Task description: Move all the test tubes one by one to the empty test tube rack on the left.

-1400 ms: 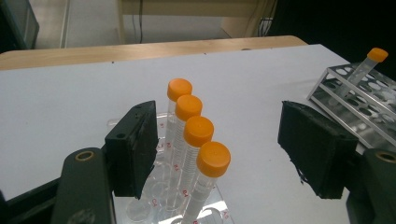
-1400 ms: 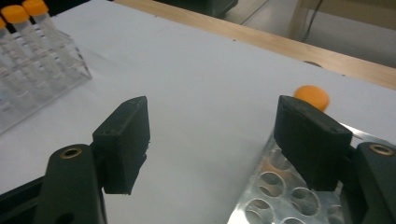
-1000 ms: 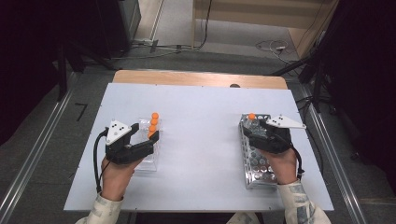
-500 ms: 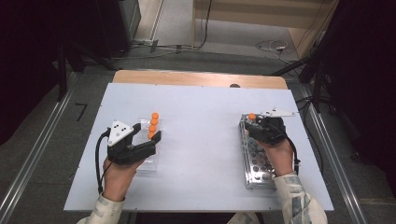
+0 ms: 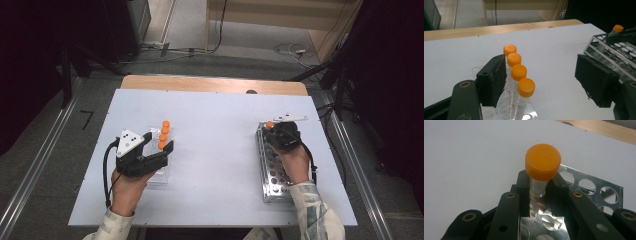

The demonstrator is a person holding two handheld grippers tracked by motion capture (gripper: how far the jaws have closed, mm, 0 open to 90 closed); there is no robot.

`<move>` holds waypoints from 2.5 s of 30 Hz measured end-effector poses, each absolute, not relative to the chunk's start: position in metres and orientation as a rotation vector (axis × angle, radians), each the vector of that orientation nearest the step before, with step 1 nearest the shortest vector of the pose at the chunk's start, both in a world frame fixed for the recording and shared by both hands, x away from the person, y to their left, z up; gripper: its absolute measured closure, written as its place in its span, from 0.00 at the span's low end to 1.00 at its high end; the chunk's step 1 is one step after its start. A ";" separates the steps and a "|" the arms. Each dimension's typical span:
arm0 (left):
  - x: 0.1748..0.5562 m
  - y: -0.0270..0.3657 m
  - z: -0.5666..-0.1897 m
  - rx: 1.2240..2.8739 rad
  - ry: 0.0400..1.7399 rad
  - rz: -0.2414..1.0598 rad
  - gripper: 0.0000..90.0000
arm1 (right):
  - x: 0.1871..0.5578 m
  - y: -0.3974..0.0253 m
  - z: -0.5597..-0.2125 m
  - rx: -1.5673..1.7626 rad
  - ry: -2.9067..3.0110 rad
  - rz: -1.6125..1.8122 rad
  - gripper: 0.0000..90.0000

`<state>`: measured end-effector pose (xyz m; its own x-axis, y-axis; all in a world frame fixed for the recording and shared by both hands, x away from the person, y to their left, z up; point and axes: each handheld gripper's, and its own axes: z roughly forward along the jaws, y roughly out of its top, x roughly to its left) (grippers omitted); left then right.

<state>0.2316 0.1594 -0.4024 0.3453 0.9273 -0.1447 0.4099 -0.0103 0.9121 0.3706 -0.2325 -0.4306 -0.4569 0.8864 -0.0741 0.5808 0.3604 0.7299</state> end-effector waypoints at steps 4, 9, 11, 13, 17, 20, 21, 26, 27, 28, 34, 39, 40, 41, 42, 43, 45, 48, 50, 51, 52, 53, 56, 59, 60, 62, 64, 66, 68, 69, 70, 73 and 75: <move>0.232 0.159 -0.403 1.609 1.228 0.643 0.28 | 0.368 -0.235 -0.426 1.271 2.134 0.933 0.79; 0.232 0.159 -0.403 1.607 1.228 0.645 0.28 | 0.362 -0.241 -0.412 1.257 2.088 1.003 0.79; 0.231 0.158 -0.402 1.606 1.224 0.646 0.28 | 0.357 -0.242 -0.404 1.242 2.064 1.034 0.79; 0.231 0.157 -0.402 1.608 1.219 0.648 0.28 | 0.352 -0.243 -0.397 1.222 2.048 1.060 0.79; 0.230 0.156 -0.401 1.615 1.209 0.645 0.25 | 0.342 -0.242 -0.384 1.189 2.026 1.099 0.79; 0.229 0.154 -0.400 1.613 1.200 0.645 0.25 | 0.333 -0.239 -0.375 1.150 2.035 1.134 0.79; 0.228 0.154 -0.399 1.615 1.194 0.645 0.25 | 0.330 -0.237 -0.373 1.135 2.046 1.145 0.79; 0.225 0.150 -0.396 1.614 1.168 0.648 0.25 | 0.318 -0.219 -0.376 1.062 2.146 1.189 0.79; 0.224 0.149 -0.395 1.614 1.161 0.648 0.25 | 0.316 -0.215 -0.377 1.049 2.163 1.192 0.79; 0.223 0.148 -0.394 1.615 1.157 0.647 0.25 | 0.314 -0.210 -0.378 1.031 2.182 1.198 0.79; 0.219 0.139 -0.392 1.628 1.120 0.638 0.25 | 0.300 -0.183 -0.386 0.933 2.284 1.254 0.79; 0.215 0.130 -0.391 1.647 1.089 0.627 0.25 | 0.289 -0.163 -0.392 0.862 2.350 1.270 0.79; 0.215 0.129 -0.391 1.650 1.081 0.623 0.25 | 0.287 -0.159 -0.393 0.851 2.359 1.270 0.79; 0.214 0.126 -0.391 1.650 1.076 0.620 0.25 | 0.285 -0.155 -0.395 0.838 2.371 1.273 0.79; 0.213 0.124 -0.391 1.654 1.068 0.618 0.25 | 0.283 -0.151 -0.397 0.828 2.384 1.270 0.79; 0.213 0.122 -0.391 1.655 1.061 0.616 0.25 | 0.281 -0.147 -0.399 0.818 2.395 1.269 0.79; 0.211 0.117 -0.392 1.660 1.042 0.610 0.25 | 0.277 -0.139 -0.403 0.793 2.424 1.271 0.79; 0.208 0.109 -0.393 1.679 1.013 0.600 0.26 | 0.269 -0.126 -0.408 0.748 2.466 1.260 0.79; 0.207 0.103 -0.395 1.695 0.992 0.588 0.28 | 0.264 -0.117 -0.411 0.715 2.492 1.258 0.79; 0.207 0.101 -0.395 1.703 0.981 0.583 0.29 | 0.262 -0.114 -0.413 0.693 2.503 1.258 0.79; 0.206 0.098 -0.396 1.713 0.967 0.578 0.31 | 0.260 -0.110 -0.414 0.676 2.510 1.259 0.79; 0.205 0.096 -0.397 1.722 0.956 0.572 0.33 | 0.258 -0.108 -0.414 0.676 2.517 1.259 0.79; 0.204 0.090 -0.399 1.738 0.933 0.559 0.41 | 0.256 -0.103 -0.416 0.666 2.526 1.263 0.79; 0.204 0.086 -0.402 1.758 0.911 0.543 0.48 | 0.255 -0.102 -0.416 0.660 2.537 1.267 0.79; 0.204 0.085 -0.403 1.765 0.905 0.542 0.50 | 0.254 -0.101 -0.417 0.660 2.545 1.270 0.79; 0.205 0.083 -0.405 1.775 0.901 0.544 0.52 | 0.253 -0.099 -0.418 0.647 2.553 1.271 0.79; 0.205 0.081 -0.407 1.786 0.898 0.550 0.55 | 0.252 -0.096 -0.420 0.645 2.568 1.263 0.79; 0.206 0.081 -0.408 1.793 0.901 0.552 0.60 | 0.250 -0.094 -0.421 0.640 2.574 1.259 0.79; 0.206 0.080 -0.410 1.809 0.899 0.562 0.65 | 0.250 -0.093 -0.422 0.629 2.576 1.258 0.79; 0.206 0.080 -0.410 1.810 0.897 0.553 0.67 | 0.250 -0.092 -0.422 0.630 2.576 1.260 0.79; 0.206 0.079 -0.410 1.816 0.894 0.556 0.68 | 0.250 -0.093 -0.421 0.631 2.576 1.258 0.79; 0.206 0.078 -0.412 1.824 0.891 0.549 0.71 | 0.250 -0.093 -0.421 0.634 2.574 1.258 0.79; 0.207 0.078 -0.413 1.828 0.892 0.545 0.74 | 0.250 -0.093 -0.422 0.638 2.574 1.255 0.79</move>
